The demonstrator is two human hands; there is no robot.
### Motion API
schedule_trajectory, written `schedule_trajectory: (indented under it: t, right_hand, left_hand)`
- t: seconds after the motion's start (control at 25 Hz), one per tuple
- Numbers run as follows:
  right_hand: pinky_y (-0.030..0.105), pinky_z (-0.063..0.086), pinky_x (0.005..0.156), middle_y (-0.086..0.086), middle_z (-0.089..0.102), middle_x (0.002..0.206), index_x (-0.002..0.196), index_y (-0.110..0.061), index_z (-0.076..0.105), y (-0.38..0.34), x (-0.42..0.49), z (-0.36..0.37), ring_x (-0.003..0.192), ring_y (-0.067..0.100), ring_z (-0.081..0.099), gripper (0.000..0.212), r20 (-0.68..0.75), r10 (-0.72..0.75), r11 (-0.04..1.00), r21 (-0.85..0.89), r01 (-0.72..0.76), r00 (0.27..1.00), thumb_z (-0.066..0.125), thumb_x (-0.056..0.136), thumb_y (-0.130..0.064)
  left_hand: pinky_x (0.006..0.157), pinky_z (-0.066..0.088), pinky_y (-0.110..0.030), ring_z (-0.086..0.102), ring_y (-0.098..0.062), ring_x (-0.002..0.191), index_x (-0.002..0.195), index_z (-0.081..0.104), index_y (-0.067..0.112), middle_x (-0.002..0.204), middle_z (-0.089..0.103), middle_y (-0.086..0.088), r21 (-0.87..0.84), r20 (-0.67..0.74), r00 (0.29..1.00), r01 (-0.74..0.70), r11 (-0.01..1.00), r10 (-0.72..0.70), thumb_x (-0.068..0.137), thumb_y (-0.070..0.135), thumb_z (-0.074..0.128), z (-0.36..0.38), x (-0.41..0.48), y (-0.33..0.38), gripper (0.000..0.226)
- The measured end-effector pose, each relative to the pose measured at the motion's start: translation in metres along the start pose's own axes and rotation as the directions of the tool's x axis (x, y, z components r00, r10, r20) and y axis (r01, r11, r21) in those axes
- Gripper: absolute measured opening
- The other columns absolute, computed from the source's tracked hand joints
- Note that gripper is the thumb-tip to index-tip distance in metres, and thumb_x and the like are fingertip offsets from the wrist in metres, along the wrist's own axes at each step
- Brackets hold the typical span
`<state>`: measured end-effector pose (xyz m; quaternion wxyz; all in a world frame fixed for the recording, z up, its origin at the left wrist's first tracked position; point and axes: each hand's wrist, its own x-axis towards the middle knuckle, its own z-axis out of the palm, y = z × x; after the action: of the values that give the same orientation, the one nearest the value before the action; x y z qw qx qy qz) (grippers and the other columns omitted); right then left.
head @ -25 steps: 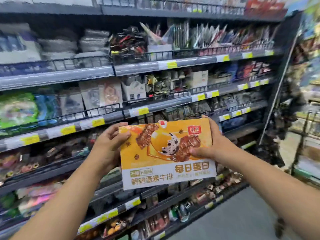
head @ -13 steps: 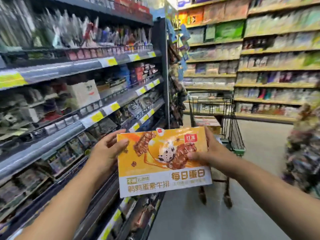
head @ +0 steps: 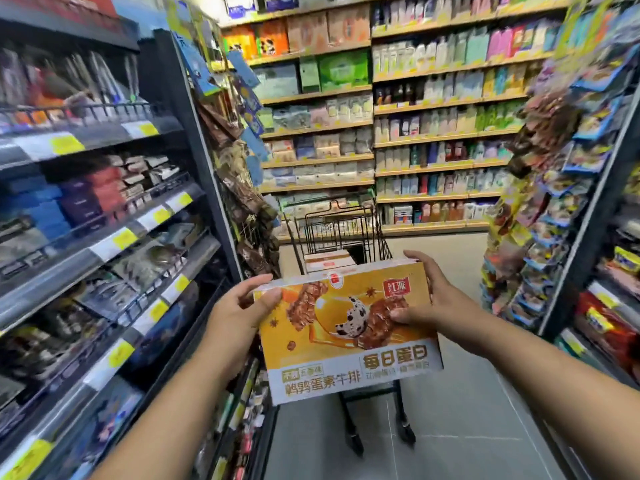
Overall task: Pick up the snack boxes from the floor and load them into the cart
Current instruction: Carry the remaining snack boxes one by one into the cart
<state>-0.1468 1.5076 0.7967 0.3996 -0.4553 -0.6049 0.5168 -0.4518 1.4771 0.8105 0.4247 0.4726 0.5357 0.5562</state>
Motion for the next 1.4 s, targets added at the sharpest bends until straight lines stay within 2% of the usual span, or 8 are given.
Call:
schedule_trajectory:
  t: [0.24,0.4,0.52,0.64,0.88,1.08,1.28,1.4]
  right_hand:
    - [0.046,0.056,0.089,0.005,0.056,0.126,0.135,-0.047,0.024,0.039,0.12,-0.05,0.103,0.024,0.066,0.098,-0.006,0.052,0.999,-0.008,-0.052,0.999,0.085,0.067,-0.01]
    - [0.05,0.056,0.087,0.004,0.057,0.123,0.131,-0.049,0.028,0.085,0.189,-0.066,0.101,0.025,0.067,0.093,-0.039,0.094,0.995,-0.026,-0.095,0.995,0.085,0.067,-0.014]
    - [0.05,0.056,0.087,0.006,0.058,0.123,0.129,-0.048,0.032,0.125,0.243,-0.074,0.101,0.025,0.068,0.09,-0.061,0.128,0.991,-0.024,-0.13,0.99,0.085,0.067,-0.011]
    - [0.049,0.056,0.086,0.005,0.059,0.12,0.127,-0.045,0.034,0.163,0.301,-0.079,0.099,0.026,0.067,0.089,-0.121,0.174,0.981,-0.059,-0.182,0.977,0.085,0.065,-0.007]
    - [0.025,0.059,0.071,0.009,0.057,0.119,0.122,-0.042,0.042,0.243,0.412,-0.072,0.094,0.019,0.064,0.084,-0.294,0.256,0.958,-0.052,-0.283,0.921,0.084,0.064,0.001]
    - [0.023,0.052,0.085,-0.011,0.053,0.119,0.116,-0.054,0.043,0.329,0.491,-0.061,0.104,0.013,0.06,0.082,-0.3,0.281,0.942,-0.092,-0.321,0.911,0.085,0.066,-0.004]
    - [0.02,0.054,0.083,-0.04,0.051,0.105,0.112,-0.058,0.041,0.395,0.538,-0.058,0.091,-0.003,0.059,0.085,-0.304,0.221,0.948,-0.156,-0.277,0.927,0.084,0.065,-0.003]
    - [0.011,0.05,0.083,-0.054,0.043,0.105,0.113,-0.052,0.043,0.434,0.55,-0.052,0.094,-0.016,0.055,0.082,-0.291,0.188,0.949,-0.192,-0.249,0.938,0.084,0.064,-0.001]
  left_hand:
    - [0.063,0.056,-0.026,0.072,-0.014,0.077,0.112,0.065,0.026,0.1,0.073,0.0,0.085,-0.016,1.0,-0.01,0.996,0.011,0.085,0.024,0.073,0.058,0.112,-0.037,0.028]
    - [0.073,0.054,-0.015,0.065,0.003,0.093,0.129,0.05,0.022,0.115,0.062,0.013,0.159,0.043,0.998,0.033,0.987,-0.041,0.088,0.013,0.068,0.081,0.172,-0.082,0.046]
    - [0.091,0.054,-0.031,0.063,-0.006,0.107,0.131,0.052,0.028,0.122,0.061,0.011,0.214,0.091,0.991,0.077,0.974,-0.098,0.081,0.027,0.077,0.085,0.232,-0.129,0.056]
    - [0.092,0.053,-0.047,0.065,-0.012,0.094,0.12,0.059,0.036,0.12,0.065,0.004,0.336,0.158,0.977,0.08,0.938,-0.14,0.076,0.036,0.08,0.09,0.297,-0.172,0.049]
    - [0.114,0.032,-0.032,0.042,-0.011,0.131,0.108,0.055,0.051,0.14,0.047,0.001,0.512,0.257,0.953,0.006,0.859,-0.16,0.075,0.041,0.075,0.108,0.422,-0.254,0.04]
    - [0.099,0.011,0.006,0.021,0.001,0.136,0.122,0.052,0.036,0.145,0.029,0.008,0.64,0.26,0.954,-0.056,0.766,-0.148,0.083,0.018,0.073,0.11,0.497,-0.336,0.048]
    - [0.104,0.015,0.0,0.027,-0.008,0.134,0.133,0.052,0.017,0.151,0.029,-0.006,0.712,0.241,0.967,-0.119,0.692,-0.082,0.079,0.013,0.076,0.118,0.524,-0.405,0.059]
    - [0.107,0.021,-0.023,0.028,-0.025,0.132,0.134,0.048,0.026,0.15,0.031,-0.008,0.816,0.22,0.971,-0.129,0.563,-0.097,0.079,0.024,0.076,0.122,0.531,-0.436,0.062]
